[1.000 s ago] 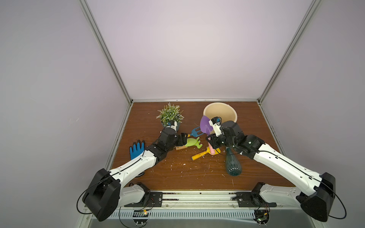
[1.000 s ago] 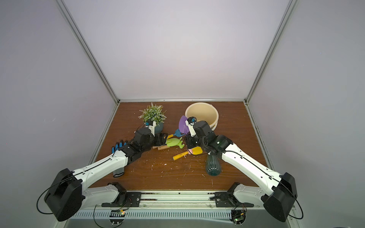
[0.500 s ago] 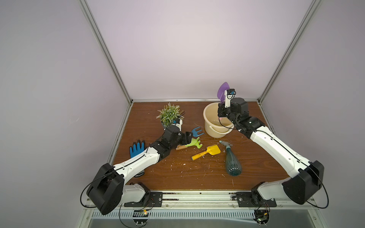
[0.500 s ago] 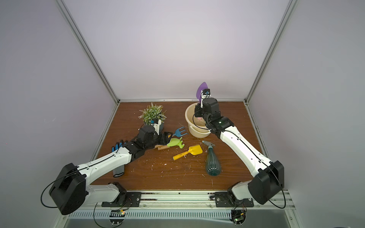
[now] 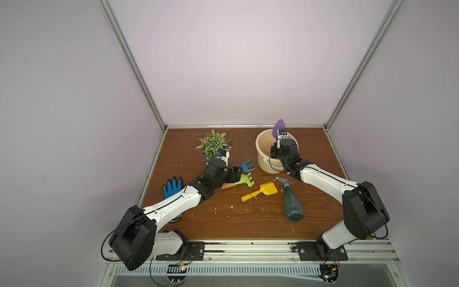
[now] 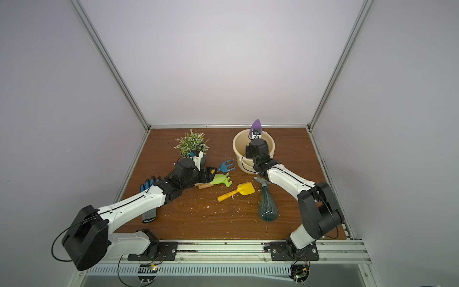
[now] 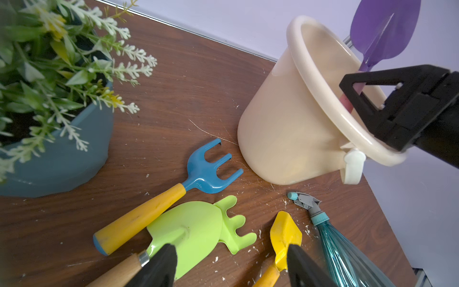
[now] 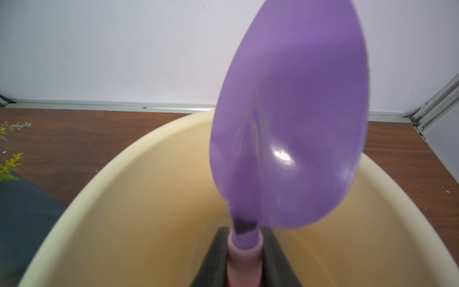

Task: Organize the gardening tools
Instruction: Place the gardening tool in the container.

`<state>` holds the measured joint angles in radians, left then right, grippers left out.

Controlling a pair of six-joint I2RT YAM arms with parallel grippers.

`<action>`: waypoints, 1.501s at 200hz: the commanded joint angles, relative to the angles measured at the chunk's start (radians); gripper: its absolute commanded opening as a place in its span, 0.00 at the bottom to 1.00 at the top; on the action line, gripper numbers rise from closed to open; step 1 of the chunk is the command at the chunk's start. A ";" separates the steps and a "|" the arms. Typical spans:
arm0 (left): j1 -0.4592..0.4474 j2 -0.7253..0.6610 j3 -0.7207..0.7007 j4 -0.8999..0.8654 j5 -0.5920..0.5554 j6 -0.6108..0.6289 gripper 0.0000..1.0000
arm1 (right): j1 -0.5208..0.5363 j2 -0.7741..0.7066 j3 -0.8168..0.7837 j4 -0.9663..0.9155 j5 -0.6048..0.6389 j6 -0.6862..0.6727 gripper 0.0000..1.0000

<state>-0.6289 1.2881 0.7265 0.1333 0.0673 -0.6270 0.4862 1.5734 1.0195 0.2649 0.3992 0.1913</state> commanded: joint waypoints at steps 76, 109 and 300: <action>-0.017 0.054 0.005 -0.002 0.027 0.058 0.74 | -0.009 -0.005 0.041 0.042 0.064 0.025 0.49; -0.027 0.071 0.028 -0.048 0.040 0.103 0.74 | -0.009 -0.057 0.071 -0.044 0.049 0.052 0.56; -0.241 0.355 0.250 -0.385 0.057 0.378 0.57 | -0.008 -0.722 -0.289 -0.377 -0.365 0.181 0.65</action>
<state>-0.8444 1.6241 0.9493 -0.1944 0.1688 -0.2745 0.4801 0.8818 0.7269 -0.1249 0.0837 0.3477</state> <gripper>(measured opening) 0.575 0.654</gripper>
